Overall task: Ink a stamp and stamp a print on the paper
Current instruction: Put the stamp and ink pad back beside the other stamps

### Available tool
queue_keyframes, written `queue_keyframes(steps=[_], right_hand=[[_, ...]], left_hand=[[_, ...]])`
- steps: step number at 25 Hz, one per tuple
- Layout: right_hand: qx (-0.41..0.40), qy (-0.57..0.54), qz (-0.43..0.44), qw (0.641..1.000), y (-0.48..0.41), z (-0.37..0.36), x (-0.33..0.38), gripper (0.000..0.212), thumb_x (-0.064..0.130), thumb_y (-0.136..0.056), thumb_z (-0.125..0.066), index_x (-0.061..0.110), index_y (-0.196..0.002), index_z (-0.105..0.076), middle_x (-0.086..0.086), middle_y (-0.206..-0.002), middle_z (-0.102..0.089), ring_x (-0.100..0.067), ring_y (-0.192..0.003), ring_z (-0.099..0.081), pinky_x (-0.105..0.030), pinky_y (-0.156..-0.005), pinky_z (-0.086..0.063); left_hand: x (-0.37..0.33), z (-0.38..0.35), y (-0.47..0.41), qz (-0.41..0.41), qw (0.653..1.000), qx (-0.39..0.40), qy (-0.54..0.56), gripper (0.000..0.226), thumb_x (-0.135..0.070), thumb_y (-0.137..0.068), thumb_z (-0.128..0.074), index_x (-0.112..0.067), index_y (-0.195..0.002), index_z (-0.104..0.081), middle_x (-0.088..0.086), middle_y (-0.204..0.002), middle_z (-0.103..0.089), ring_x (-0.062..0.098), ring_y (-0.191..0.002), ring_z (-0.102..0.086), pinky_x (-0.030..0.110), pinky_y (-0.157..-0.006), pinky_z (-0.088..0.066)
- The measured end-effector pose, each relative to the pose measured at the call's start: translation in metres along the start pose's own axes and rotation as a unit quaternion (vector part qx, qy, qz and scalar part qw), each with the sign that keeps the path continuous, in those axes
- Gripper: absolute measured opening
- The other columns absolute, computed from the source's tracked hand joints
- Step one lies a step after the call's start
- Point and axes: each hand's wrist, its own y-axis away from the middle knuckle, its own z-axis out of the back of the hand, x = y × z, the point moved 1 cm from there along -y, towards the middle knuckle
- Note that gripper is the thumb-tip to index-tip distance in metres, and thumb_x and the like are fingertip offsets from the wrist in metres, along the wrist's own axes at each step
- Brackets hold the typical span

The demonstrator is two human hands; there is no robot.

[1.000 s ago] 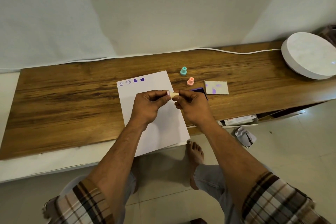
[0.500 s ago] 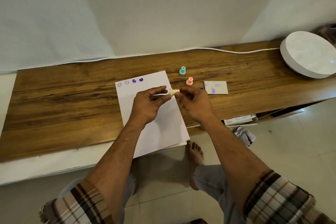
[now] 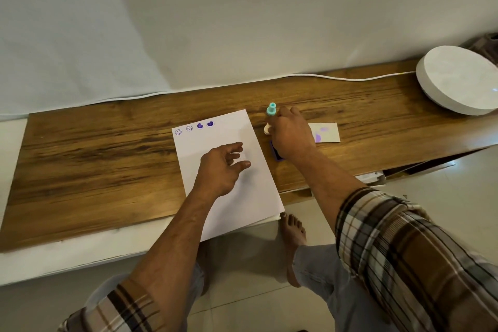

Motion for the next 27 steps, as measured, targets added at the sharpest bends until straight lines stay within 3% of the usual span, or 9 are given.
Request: queue_keyframes(steps=[4, 8, 13, 16, 19, 21, 24, 27], right_hand=[[-0.015, -0.029, 0.002, 0.999, 0.001, -0.007, -0.006, 0.045, 0.021, -0.097, -0.072, 0.020, -0.142, -0.064, -0.013, -0.141, -0.061, -0.034, -0.131, -0.050, -0.049, -0.107, -0.049], [-0.096, -0.168, -0.040, 0.980, 0.016, -0.005, -0.018, 0.051, 0.015, -0.097, -0.073, 0.022, -0.146, -0.060, -0.007, -0.128, -0.062, -0.027, -0.119, -0.054, -0.043, -0.095, -0.055], [-0.107, -0.257, -0.139, 0.950, 0.032, 0.003, -0.044, 0.045, 0.026, -0.095, -0.077, 0.028, -0.139, -0.066, -0.001, -0.140, -0.060, -0.022, -0.126, -0.057, -0.036, -0.094, -0.054], [-0.064, -0.224, -0.163, 0.959, 0.040, 0.006, -0.067, 0.061, 0.015, -0.088, -0.080, 0.025, -0.144, -0.060, -0.003, -0.150, -0.054, -0.029, -0.138, -0.048, -0.044, -0.105, -0.053], [0.037, -0.125, -0.153, 0.980, 0.036, 0.004, -0.088, 0.081, 0.021, -0.085, -0.082, 0.028, -0.156, -0.043, -0.006, -0.164, -0.039, -0.037, -0.151, -0.030, -0.060, -0.119, -0.037], [0.079, -0.130, -0.166, 0.974, 0.030, 0.000, -0.094, 0.082, 0.028, -0.090, -0.075, 0.029, -0.161, -0.034, -0.008, -0.170, -0.030, -0.039, -0.156, -0.021, -0.061, -0.124, -0.027], [0.034, -0.124, -0.171, 0.977, 0.025, -0.009, -0.087, 0.062, 0.040, -0.100, -0.061, 0.024, -0.157, -0.044, -0.011, -0.166, -0.039, -0.034, -0.154, -0.030, -0.055, -0.126, -0.025], [-0.024, -0.124, -0.191, 0.973, 0.025, -0.010, -0.079, 0.051, 0.047, -0.098, -0.066, 0.024, -0.143, -0.061, -0.009, -0.154, -0.054, -0.030, -0.143, -0.046, -0.053, -0.120, -0.036]], left_hand=[[0.003, -0.003, -0.001, 0.006, 1.000, 0.011, -0.026, 0.056, -0.024, -0.087, -0.082, -0.021, -0.140, -0.063, 0.002, -0.138, -0.068, 0.026, -0.125, -0.065, 0.042, -0.107, -0.049], [0.003, -0.001, -0.002, 0.005, 0.999, 0.002, -0.033, 0.055, -0.024, -0.087, -0.081, -0.019, -0.139, -0.063, 0.003, -0.138, -0.068, 0.026, -0.124, -0.066, 0.042, -0.107, -0.049], [0.000, 0.000, -0.004, 0.004, 0.999, -0.003, -0.033, 0.055, -0.023, -0.087, -0.081, -0.019, -0.139, -0.064, 0.003, -0.138, -0.068, 0.026, -0.124, -0.066, 0.041, -0.107, -0.049], [0.001, 0.001, -0.003, 0.004, 1.000, -0.004, -0.026, 0.055, -0.023, -0.087, -0.081, -0.019, -0.139, -0.063, 0.003, -0.138, -0.068, 0.026, -0.124, -0.066, 0.040, -0.107, -0.049], [0.004, 0.002, -0.003, 0.005, 1.000, -0.005, -0.024, 0.055, -0.023, -0.087, -0.082, -0.021, -0.139, -0.064, 0.002, -0.138, -0.068, 0.026, -0.125, -0.066, 0.039, -0.106, -0.049], [0.006, 0.000, -0.003, 0.002, 0.999, -0.007, -0.031, 0.057, -0.022, -0.086, -0.083, -0.022, -0.139, -0.063, 0.002, -0.139, -0.067, 0.025, -0.125, -0.065, 0.040, -0.106, -0.049], [0.003, -0.007, -0.005, -0.020, 0.997, -0.022, -0.077, 0.058, -0.025, -0.086, -0.083, -0.025, -0.140, -0.062, -0.001, -0.144, -0.064, 0.024, -0.129, -0.063, 0.041, -0.110, -0.047], [-0.004, -0.023, -0.007, -0.059, 0.987, -0.023, -0.145, 0.060, -0.030, -0.087, -0.081, -0.030, -0.142, -0.059, -0.003, -0.152, -0.055, 0.024, -0.137, -0.054, 0.039, -0.113, -0.042]])
